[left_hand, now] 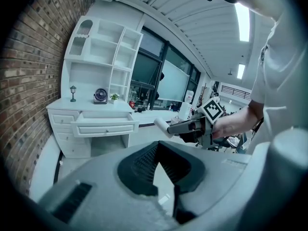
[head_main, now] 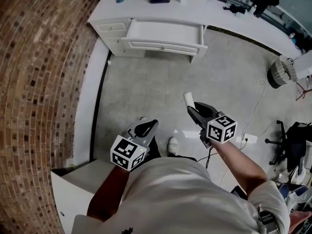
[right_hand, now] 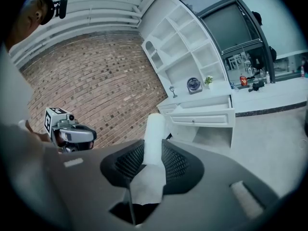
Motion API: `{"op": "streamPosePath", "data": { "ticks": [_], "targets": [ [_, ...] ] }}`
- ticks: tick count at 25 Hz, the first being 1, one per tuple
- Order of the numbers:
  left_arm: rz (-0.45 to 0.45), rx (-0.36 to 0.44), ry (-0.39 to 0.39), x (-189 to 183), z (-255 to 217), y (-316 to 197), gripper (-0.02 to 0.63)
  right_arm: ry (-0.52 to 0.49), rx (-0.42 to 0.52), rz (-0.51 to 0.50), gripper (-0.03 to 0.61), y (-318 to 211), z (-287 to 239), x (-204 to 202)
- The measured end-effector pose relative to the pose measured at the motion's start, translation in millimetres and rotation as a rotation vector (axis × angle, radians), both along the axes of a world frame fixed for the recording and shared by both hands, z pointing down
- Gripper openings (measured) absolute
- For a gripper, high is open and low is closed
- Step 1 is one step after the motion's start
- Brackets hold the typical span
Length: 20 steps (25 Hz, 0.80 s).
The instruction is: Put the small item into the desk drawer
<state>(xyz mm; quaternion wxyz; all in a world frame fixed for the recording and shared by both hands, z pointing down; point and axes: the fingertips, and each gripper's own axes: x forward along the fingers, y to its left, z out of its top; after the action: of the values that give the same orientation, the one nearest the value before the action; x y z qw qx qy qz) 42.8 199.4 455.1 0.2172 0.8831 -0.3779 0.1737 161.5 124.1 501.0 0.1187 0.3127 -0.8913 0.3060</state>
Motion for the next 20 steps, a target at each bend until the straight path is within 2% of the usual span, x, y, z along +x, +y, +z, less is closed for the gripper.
{"op": "streamPosePath", "data": {
  "ticks": [13, 20],
  "targets": [
    [0.091, 0.044, 0.02, -94.3, -5.0, -119.6, 0.006, 0.042, -0.017, 0.144, 0.127, -123.3, -4.2, -73.0],
    [0.119, 0.046, 0.049, -145.8, -6.2, -158.6, 0.006, 0.089, -0.013, 0.205, 0.127, -184.2, -1.5, -106.4]
  ]
}}
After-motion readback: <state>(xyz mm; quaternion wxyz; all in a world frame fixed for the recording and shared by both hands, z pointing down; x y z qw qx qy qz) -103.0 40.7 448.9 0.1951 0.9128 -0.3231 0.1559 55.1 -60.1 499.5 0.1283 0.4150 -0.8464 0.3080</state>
